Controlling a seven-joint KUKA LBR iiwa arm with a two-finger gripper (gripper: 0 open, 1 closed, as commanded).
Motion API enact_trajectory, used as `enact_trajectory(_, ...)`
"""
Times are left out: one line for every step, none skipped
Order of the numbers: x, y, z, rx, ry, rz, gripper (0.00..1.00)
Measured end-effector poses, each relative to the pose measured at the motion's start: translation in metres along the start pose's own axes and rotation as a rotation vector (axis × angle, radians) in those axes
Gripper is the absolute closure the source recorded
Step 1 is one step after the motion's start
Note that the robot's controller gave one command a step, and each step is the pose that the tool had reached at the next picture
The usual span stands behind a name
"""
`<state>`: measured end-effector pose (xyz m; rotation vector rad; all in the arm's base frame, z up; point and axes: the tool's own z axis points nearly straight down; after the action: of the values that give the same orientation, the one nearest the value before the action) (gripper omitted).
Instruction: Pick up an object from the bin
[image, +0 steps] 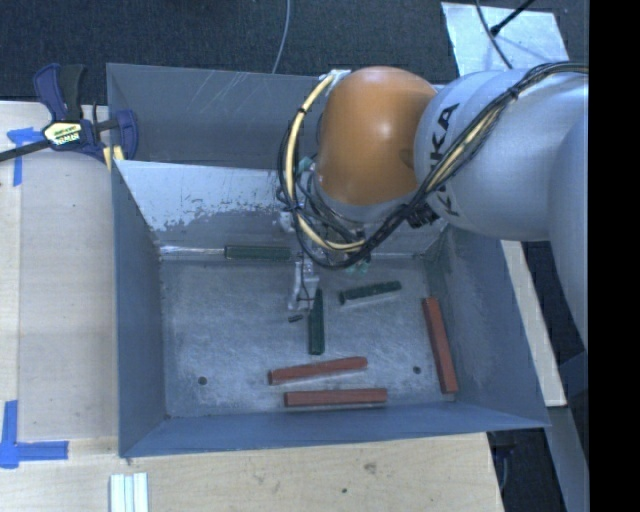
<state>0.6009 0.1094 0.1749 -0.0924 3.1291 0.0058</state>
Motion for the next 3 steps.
enact_trajectory(0.017, -0.005, 0.076, 0.004, 0.005, -0.059, 0.0)
enact_trajectory(0.04, -0.02, 0.1, 0.002, 0.01, -0.208, 0.0)
enact_trajectory(0.07, -0.037, 0.102, 0.002, 0.007, -0.27, 0.0)
